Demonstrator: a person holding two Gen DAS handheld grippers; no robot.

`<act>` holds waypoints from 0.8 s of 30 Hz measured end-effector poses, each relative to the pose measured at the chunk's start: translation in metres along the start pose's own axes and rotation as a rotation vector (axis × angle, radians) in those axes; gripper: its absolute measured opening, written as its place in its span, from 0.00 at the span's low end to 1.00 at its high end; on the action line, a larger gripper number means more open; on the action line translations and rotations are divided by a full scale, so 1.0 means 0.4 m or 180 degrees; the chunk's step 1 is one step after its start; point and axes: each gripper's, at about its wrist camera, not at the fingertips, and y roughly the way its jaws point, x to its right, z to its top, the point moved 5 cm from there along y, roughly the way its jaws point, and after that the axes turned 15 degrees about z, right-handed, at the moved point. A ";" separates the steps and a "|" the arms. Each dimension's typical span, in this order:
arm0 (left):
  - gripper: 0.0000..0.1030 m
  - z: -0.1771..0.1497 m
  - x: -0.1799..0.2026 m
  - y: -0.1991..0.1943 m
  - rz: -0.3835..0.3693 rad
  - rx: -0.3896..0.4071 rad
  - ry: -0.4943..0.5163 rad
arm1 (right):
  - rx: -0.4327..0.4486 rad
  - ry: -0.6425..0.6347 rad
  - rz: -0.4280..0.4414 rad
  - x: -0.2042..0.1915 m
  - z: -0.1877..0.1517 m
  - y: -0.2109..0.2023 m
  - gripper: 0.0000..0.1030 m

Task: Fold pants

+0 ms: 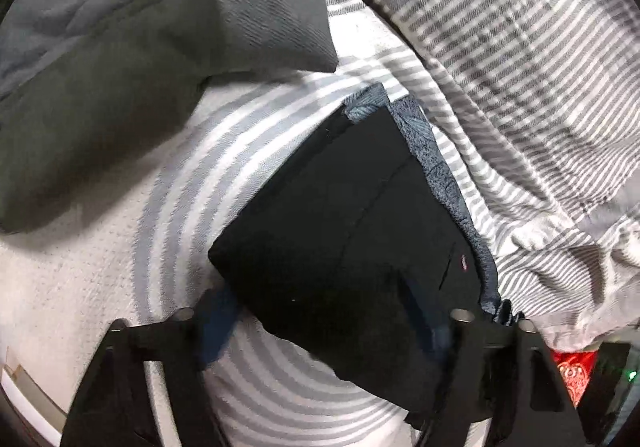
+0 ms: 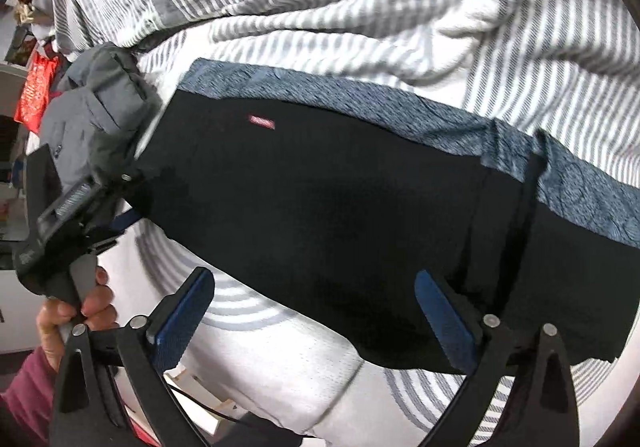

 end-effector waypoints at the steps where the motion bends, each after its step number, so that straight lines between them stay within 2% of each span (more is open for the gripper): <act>1: 0.63 0.001 0.006 0.001 0.0016 0.0019 0.0009 | 0.0008 0.0007 0.0053 -0.006 0.014 -0.005 0.94; 3: 0.49 0.001 0.011 -0.002 0.0132 0.0094 0.0085 | 0.0020 0.0006 0.0101 -0.016 0.040 -0.012 0.93; 7: 0.36 -0.010 0.036 -0.037 0.0321 0.0388 0.0432 | -0.0008 -0.0066 0.0242 -0.056 0.126 -0.027 0.93; 9: 0.36 -0.023 0.067 -0.059 0.0490 0.0601 0.0713 | -0.0118 -0.0169 0.0277 -0.092 0.173 -0.021 0.94; 13: 0.36 -0.051 0.123 -0.089 0.0720 0.0942 0.1117 | -0.0580 -0.0325 0.0344 -0.183 0.266 0.049 0.94; 19: 0.36 -0.067 0.154 -0.104 0.0818 0.1181 0.1443 | -0.1104 -0.0491 0.0297 -0.316 0.354 0.179 0.94; 24: 0.36 -0.072 0.174 -0.112 0.0816 0.1299 0.1640 | -0.1508 -0.0470 0.0151 -0.363 0.361 0.301 0.94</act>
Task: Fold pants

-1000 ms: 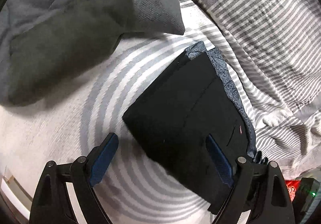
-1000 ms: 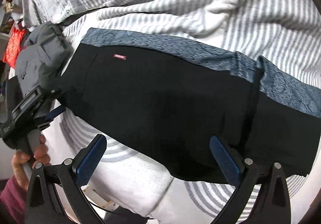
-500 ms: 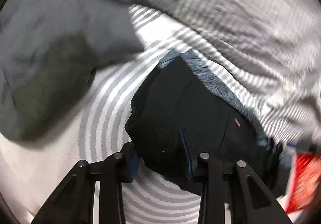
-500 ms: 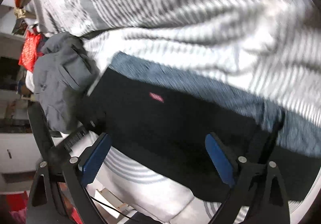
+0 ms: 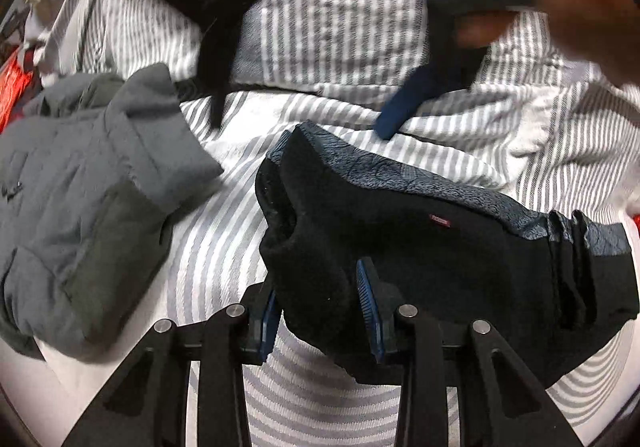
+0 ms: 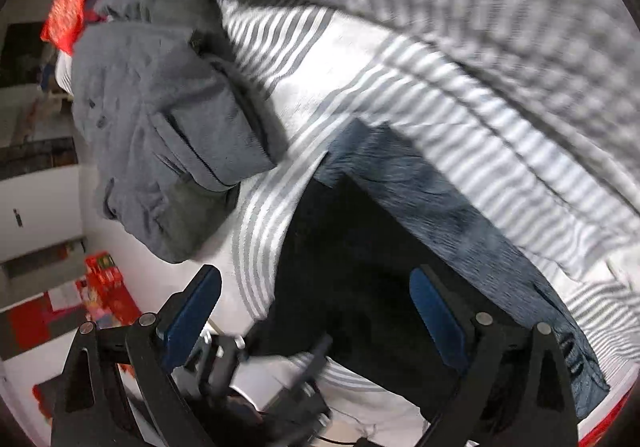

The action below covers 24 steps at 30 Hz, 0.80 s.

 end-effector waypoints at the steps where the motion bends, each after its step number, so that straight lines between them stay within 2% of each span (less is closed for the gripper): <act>1: 0.36 0.002 0.000 0.000 -0.0011 0.0011 0.0009 | -0.0107 0.0009 -0.0112 -0.003 0.008 0.028 0.94; 7: 0.36 -0.001 -0.011 -0.003 -0.0038 0.0022 0.0011 | -0.0599 -0.0032 -0.0396 0.001 0.014 0.150 0.94; 8: 0.36 -0.002 -0.011 -0.004 -0.0037 0.0028 0.0026 | -0.0627 -0.0043 -0.0418 0.002 0.011 0.161 0.88; 9: 0.36 -0.003 -0.010 -0.004 -0.0036 0.0028 0.0032 | -0.0649 -0.0044 -0.0436 0.005 0.008 0.168 0.69; 10: 0.36 -0.003 -0.009 -0.005 -0.0041 0.0017 0.0047 | -0.0656 -0.0042 -0.0543 0.014 0.001 0.172 0.57; 11: 0.36 -0.003 -0.009 -0.006 -0.0057 0.0011 0.0051 | -0.0636 -0.0061 -0.0566 0.018 -0.002 0.170 0.35; 14: 0.36 0.004 0.008 -0.033 -0.0094 0.0102 0.0138 | -0.0468 -0.0034 -0.0343 0.027 -0.022 0.141 0.22; 17: 0.36 0.015 0.034 -0.068 -0.0149 0.0185 0.0212 | -0.0202 -0.0034 -0.0109 0.041 -0.058 0.087 0.18; 24: 0.36 0.051 0.118 -0.182 -0.0213 0.0514 0.0477 | 0.0404 0.0040 0.0501 0.084 -0.161 -0.065 0.16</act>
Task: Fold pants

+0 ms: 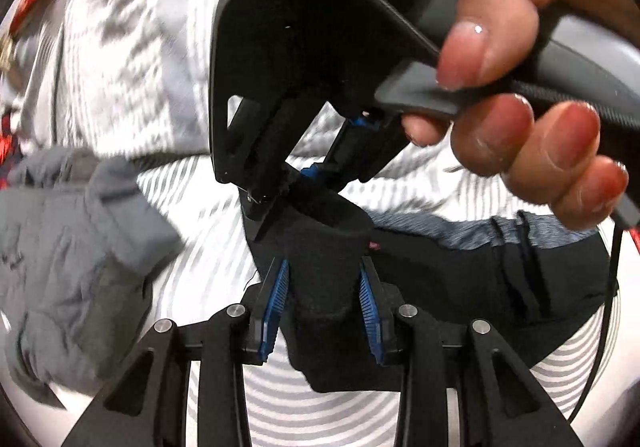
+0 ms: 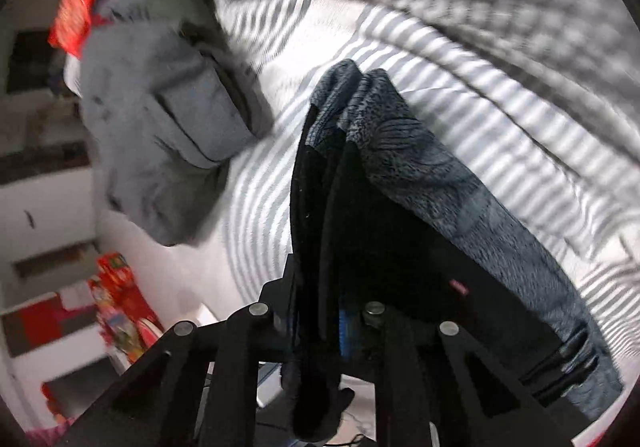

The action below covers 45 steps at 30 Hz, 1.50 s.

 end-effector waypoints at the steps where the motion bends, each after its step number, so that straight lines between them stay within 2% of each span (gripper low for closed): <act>1: 0.36 0.007 0.009 -0.009 -0.0002 0.0034 0.0030 | 0.0116 0.0017 0.0122 0.011 -0.013 -0.037 0.16; 9: 0.36 0.073 0.149 -0.156 -0.0187 0.0445 0.0470 | 0.0868 0.0124 0.0750 0.078 -0.152 -0.293 0.16; 14: 0.36 0.105 0.289 -0.254 -0.0456 0.0627 0.0813 | 0.1332 0.0303 0.1044 0.174 -0.269 -0.450 0.16; 18: 0.36 0.104 0.421 -0.311 -0.0738 0.0638 0.1048 | 0.1723 0.0504 0.1180 0.292 -0.393 -0.573 0.16; 25: 0.36 0.042 0.668 -0.362 -0.1099 0.0555 0.1504 | 0.2242 0.0900 0.1419 0.505 -0.629 -0.678 0.16; 31: 0.36 -0.031 0.833 -0.360 -0.1221 0.0426 0.1830 | 0.2504 0.1207 0.1653 0.673 -0.766 -0.683 0.16; 34: 0.36 -0.066 0.897 -0.340 -0.1218 0.0345 0.1959 | 0.2559 0.1324 0.1732 0.741 -0.796 -0.666 0.16; 40: 0.36 -0.136 0.950 -0.282 -0.1146 0.0160 0.2093 | 0.2577 0.1508 0.1771 0.854 -0.834 -0.611 0.16; 44: 0.36 -0.169 0.970 -0.264 -0.1064 0.0111 0.2176 | 0.2539 0.1565 0.1734 0.874 -0.847 -0.591 0.16; 45: 0.41 -0.168 0.968 -0.265 -0.1038 0.0124 0.2194 | 0.2544 0.1586 0.1727 0.876 -0.852 -0.592 0.20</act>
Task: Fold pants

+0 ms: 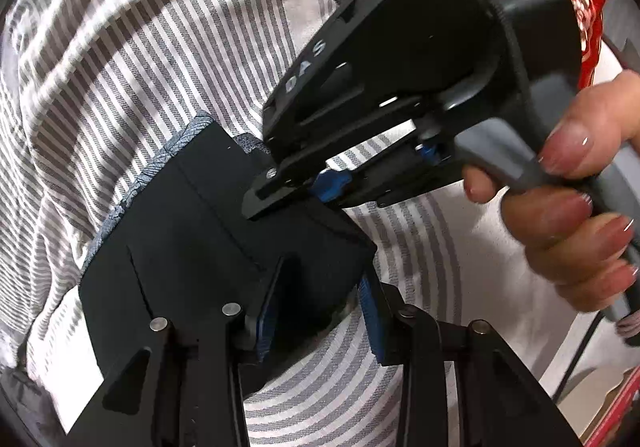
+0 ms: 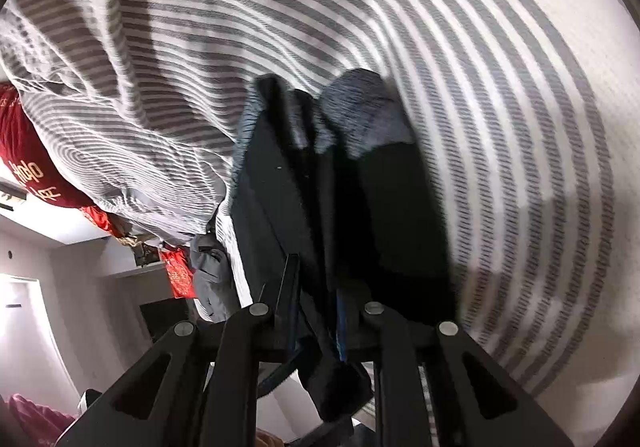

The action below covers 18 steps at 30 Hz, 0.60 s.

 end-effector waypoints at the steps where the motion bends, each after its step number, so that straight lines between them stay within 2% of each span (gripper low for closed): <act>1: 0.54 -0.002 0.002 -0.007 -0.0045 0.0006 -0.0005 | 0.0020 -0.0004 -0.0054 0.001 -0.002 -0.011 0.20; 3: 0.72 -0.001 -0.004 -0.017 -0.0127 0.0013 -0.0123 | 0.0036 -0.0033 -0.0163 -0.006 -0.011 -0.018 0.23; 4: 0.77 0.000 -0.022 -0.034 -0.0128 0.0048 -0.0218 | 0.0056 -0.0070 -0.0255 -0.016 -0.014 -0.031 0.25; 8: 0.78 -0.012 -0.108 -0.059 -0.0084 -0.0057 -0.0468 | 0.0185 -0.0258 -0.0714 -0.042 -0.032 -0.073 0.60; 9: 0.78 -0.018 -0.123 -0.062 -0.0072 -0.0099 -0.0528 | 0.0245 -0.0312 -0.0848 -0.056 -0.037 -0.083 0.63; 13: 0.78 -0.056 -0.246 -0.037 0.0100 -0.0353 -0.0885 | 0.0397 -0.0439 -0.1236 -0.085 -0.056 -0.112 0.63; 16: 0.78 -0.099 -0.335 0.001 0.0294 -0.0573 -0.1114 | 0.0365 -0.0639 -0.1508 -0.128 -0.070 -0.082 0.60; 18: 0.78 -0.122 -0.392 0.037 0.0361 -0.0730 -0.1289 | 0.0298 -0.0772 -0.1571 -0.146 -0.077 -0.058 0.47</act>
